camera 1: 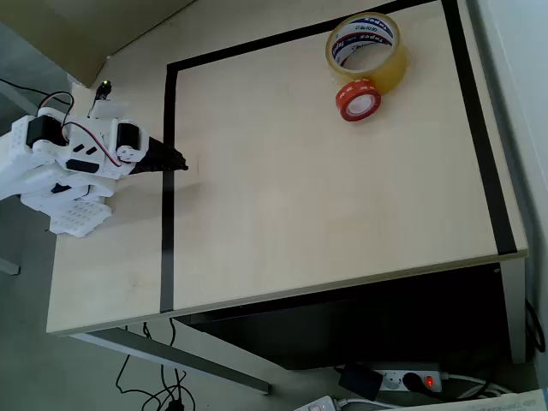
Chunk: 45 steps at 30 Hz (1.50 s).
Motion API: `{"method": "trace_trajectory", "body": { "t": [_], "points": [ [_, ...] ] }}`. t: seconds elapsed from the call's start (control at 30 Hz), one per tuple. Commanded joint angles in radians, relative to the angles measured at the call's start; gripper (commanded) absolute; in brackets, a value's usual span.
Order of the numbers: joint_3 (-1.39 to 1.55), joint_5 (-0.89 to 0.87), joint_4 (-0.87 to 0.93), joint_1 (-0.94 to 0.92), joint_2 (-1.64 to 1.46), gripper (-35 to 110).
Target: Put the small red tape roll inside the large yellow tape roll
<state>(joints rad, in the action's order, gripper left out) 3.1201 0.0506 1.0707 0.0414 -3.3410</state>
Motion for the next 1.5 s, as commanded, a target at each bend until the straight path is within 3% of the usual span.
{"method": "trace_trajectory", "body": {
  "t": [0.0, 0.3, 0.47, 0.8, 0.93, 1.07, 1.23, 1.47],
  "points": [
    [-0.173, -0.048, 0.216, -0.097, 0.008, 0],
    [-0.267, -0.043, 0.189, -0.149, 0.054, 0],
    [-0.537, -0.041, 0.091, -0.169, 0.443, 0],
    [-1.17, -0.041, 0.115, -0.202, 1.129, 0],
    [-1.293, 0.215, 0.14, -0.14, 1.256, 0],
    [-1.408, 0.25, 0.146, -0.098, 1.37, 0],
    [-1.908, 0.256, 0.391, -0.081, 1.764, 12],
    [-2.31, 0.256, 0.526, -0.046, 2.017, 18]
  ]
}}
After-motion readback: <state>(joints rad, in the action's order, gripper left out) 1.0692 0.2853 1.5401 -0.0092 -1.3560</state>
